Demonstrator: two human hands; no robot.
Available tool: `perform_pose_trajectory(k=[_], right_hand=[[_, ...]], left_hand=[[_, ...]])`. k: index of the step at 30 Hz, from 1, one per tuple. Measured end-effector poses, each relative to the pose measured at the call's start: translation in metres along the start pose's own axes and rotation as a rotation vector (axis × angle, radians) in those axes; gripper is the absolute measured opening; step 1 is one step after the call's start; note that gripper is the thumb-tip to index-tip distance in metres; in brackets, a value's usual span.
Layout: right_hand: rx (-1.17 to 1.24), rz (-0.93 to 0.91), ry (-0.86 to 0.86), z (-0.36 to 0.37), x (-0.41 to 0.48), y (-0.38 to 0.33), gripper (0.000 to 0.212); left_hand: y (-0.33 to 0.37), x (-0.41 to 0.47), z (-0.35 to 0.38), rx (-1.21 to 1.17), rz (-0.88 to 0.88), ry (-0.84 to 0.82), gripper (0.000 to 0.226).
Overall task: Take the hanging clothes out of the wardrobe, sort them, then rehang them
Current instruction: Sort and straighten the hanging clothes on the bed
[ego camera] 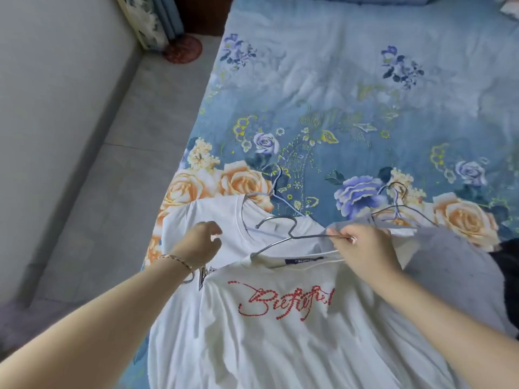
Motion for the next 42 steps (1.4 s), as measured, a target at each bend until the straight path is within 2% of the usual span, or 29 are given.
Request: perform_pose_trajectory(k=[2,7,11,14,16,20,24,28,33,36,38,42], right_hand=[[-0.025,-0.082,0.023,0.022,0.013,0.013,0.049],[-0.080,-0.093,0.026,0.062,0.020,0.049,0.046],[-0.072,-0.052,0.011,0.080,0.018,0.069,0.045],[-0.037,-0.024,0.011,0.078,0.017,0.070,0.044],[-0.011,-0.024,0.008,0.073,0.014,0.068,0.043],[0.039,0.014,-0.092,0.054,-0.004,0.061,0.047],[0.051,0.287,-0.223,0.013,-0.019,0.044,0.047],[0.093,0.243,-0.328,-0.041,-0.036,0.009,0.058],[0.112,0.219,-0.426,-0.122,-0.083,-0.025,0.058],[0.100,0.206,-0.437,-0.174,-0.113,-0.039,0.049],[0.124,0.287,-0.420,-0.207,-0.126,-0.046,0.038],[0.076,0.332,-0.174,-0.269,-0.137,-0.067,0.030]], left_hand=[[0.000,0.046,0.012,0.069,-0.006,0.016,0.036],[0.017,0.138,0.042,0.276,0.064,0.093,0.052],[0.025,0.180,0.062,0.369,0.010,0.008,0.053],[0.027,0.185,0.059,0.280,-0.003,-0.007,0.038],[0.029,0.174,0.049,0.205,-0.018,0.012,0.038],[0.033,0.125,0.026,0.111,-0.061,0.208,0.039],[0.039,0.057,-0.002,0.028,-0.131,0.426,0.032],[0.053,-0.036,-0.036,0.049,-0.174,0.639,0.027],[0.054,-0.166,-0.081,-0.045,-0.336,0.854,0.024],[0.054,-0.244,-0.096,-0.116,-0.412,0.948,0.019],[0.055,-0.292,-0.110,-0.140,-0.440,1.033,0.017],[0.052,-0.371,-0.141,-0.215,-0.429,1.168,0.019]])
Point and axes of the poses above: each hand's wrist, its own x-axis towards the middle knuckle, its own z-axis out of the palm, y = z × x, the point moved 1 cm from there along x, towards the middle knuckle, and after that the axes turned 10 degrees about x, right-handed, at the moved point
